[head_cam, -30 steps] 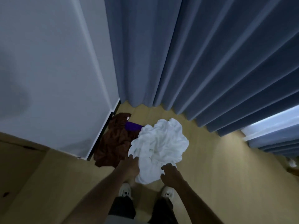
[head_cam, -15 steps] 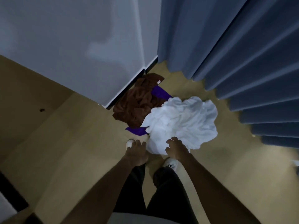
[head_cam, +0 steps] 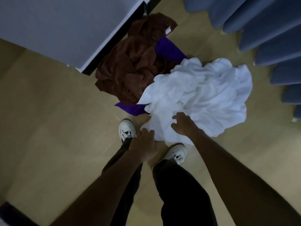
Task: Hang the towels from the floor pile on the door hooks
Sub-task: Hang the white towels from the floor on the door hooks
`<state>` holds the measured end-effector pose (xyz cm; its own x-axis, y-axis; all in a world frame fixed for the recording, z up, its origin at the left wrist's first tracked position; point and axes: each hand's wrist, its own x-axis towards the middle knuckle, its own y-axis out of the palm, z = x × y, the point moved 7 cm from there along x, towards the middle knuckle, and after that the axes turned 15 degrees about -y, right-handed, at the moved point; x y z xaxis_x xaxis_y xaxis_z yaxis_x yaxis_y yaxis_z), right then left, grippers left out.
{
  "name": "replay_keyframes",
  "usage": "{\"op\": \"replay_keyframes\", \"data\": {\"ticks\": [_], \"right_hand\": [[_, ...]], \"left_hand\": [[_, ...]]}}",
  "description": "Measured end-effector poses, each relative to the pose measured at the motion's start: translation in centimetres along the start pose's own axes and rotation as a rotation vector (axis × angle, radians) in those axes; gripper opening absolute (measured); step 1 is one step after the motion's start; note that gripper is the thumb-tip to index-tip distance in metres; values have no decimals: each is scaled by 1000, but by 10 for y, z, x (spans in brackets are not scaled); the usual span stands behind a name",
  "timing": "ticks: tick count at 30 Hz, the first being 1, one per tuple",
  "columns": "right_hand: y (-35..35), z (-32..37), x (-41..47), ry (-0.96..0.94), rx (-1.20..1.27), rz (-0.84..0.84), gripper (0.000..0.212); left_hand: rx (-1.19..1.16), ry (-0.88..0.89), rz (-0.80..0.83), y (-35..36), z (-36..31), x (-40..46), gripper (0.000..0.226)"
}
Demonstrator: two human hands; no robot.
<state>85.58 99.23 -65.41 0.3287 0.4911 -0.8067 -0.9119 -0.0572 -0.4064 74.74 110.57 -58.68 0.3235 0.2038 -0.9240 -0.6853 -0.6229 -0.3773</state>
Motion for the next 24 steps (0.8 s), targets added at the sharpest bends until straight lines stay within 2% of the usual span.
{"op": "replay_keyframes", "data": {"ticks": [6,11,14,20,24], "right_hand": [[12,-16,129,-76,-66,-39,45],[24,-32,176,20,-124,-86,42],[30,-22,151,62,-91,-116,32],[13,31,18,-182,114,-179,20],[-34,78,-79,-289,114,-142,19]], "left_hand": [[-66,-10,8,26,23,94,35],[-108,-39,-26,44,52,127,24],[-104,-57,-34,47,66,113,24],[-79,-20,-27,5,50,29,35],[-121,65,-127,-61,15,-50,43]]}}
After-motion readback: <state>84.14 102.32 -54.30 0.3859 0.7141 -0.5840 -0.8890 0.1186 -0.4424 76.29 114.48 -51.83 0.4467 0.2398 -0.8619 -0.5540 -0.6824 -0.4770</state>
